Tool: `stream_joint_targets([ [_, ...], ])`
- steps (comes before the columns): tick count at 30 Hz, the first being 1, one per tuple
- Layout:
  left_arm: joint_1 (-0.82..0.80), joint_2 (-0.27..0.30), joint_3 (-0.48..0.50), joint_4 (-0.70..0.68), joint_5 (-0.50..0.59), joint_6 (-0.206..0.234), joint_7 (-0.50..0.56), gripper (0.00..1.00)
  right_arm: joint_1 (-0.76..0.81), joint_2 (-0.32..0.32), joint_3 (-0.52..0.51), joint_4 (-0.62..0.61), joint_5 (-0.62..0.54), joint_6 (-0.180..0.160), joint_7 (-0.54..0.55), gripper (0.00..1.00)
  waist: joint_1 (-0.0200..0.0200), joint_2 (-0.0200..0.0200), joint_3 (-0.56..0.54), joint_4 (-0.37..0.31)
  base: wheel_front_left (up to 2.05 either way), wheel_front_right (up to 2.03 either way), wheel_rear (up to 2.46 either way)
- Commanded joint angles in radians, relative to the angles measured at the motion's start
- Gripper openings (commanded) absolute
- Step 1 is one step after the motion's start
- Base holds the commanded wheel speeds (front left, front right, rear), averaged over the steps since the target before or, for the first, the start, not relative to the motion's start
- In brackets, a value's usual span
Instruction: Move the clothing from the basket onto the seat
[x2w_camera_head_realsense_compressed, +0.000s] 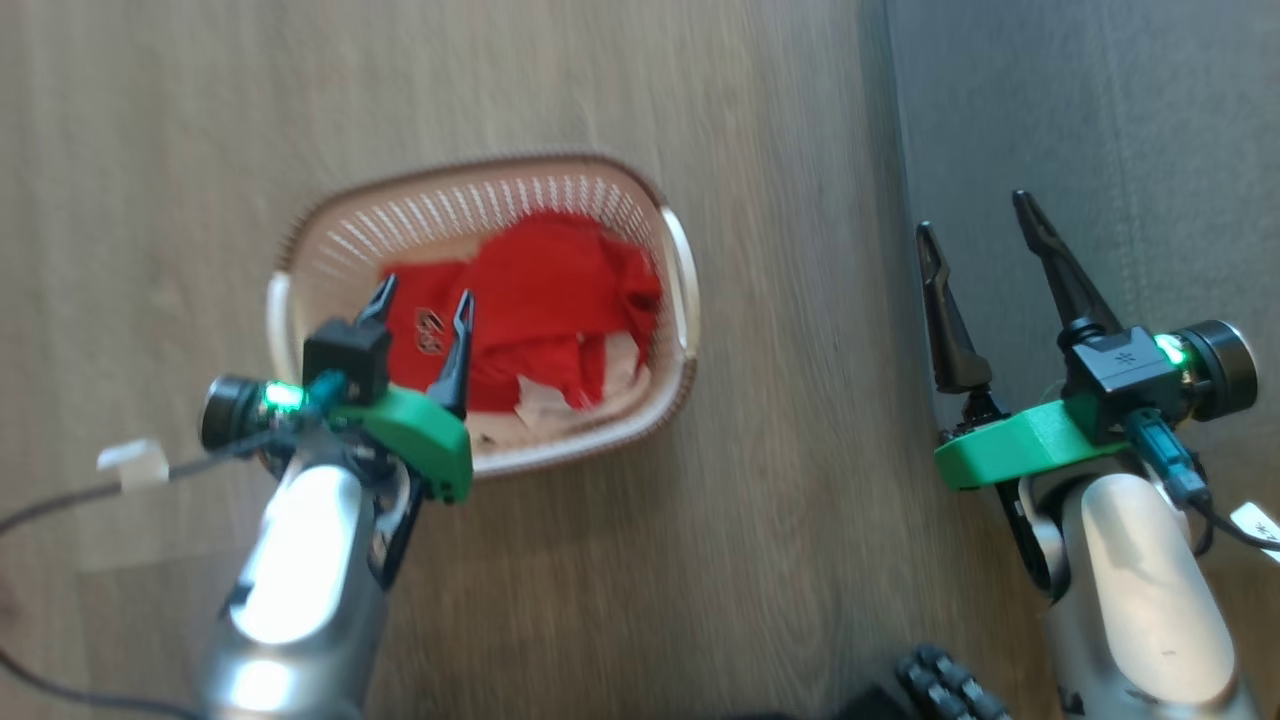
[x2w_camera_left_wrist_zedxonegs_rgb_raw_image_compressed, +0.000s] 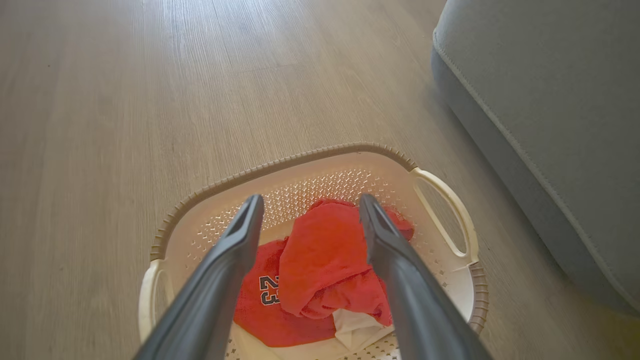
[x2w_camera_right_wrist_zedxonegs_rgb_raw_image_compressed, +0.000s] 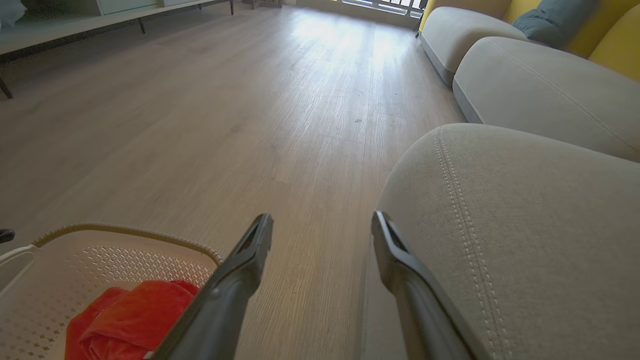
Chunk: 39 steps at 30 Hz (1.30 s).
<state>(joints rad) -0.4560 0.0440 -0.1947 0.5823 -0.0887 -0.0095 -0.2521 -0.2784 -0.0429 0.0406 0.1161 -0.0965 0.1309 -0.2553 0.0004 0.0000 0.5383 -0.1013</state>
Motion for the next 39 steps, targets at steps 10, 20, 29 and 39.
stream_joint_targets([
  [10, -0.246, 0.087, 0.004, 0.345, 0.033, -0.087, -0.010, 1.00, -0.007, -0.007, 0.044, -0.058, 0.051, 0.000, -0.006, 1.00, -0.0004, 0.0000, 0.248, -0.141, 0.00, 0.00, 0.00],
  [20, -0.435, 0.158, -0.038, 0.589, 0.075, -0.087, -0.010, 1.00, -0.004, -0.007, 0.088, -0.081, 0.088, 0.000, -0.006, 1.00, -0.0004, 0.0000, 0.357, -0.204, 0.00, 0.00, 0.00],
  [29, -0.540, 0.153, -0.041, 0.689, 0.054, -0.086, 0.053, 1.00, 0.022, -0.007, 0.111, -0.094, 0.093, 0.000, -0.006, 1.00, -0.0004, 0.0000, 0.410, -0.202, 0.00, 0.00, 0.00],
  [39, -0.558, 0.109, -0.151, 0.706, -0.012, -0.121, 0.198, 1.00, 0.028, -0.007, 0.132, -0.102, 0.099, 0.000, -0.006, 1.00, -0.0004, 0.0000, 0.434, -0.205, 0.00, 0.00, 0.00],
])
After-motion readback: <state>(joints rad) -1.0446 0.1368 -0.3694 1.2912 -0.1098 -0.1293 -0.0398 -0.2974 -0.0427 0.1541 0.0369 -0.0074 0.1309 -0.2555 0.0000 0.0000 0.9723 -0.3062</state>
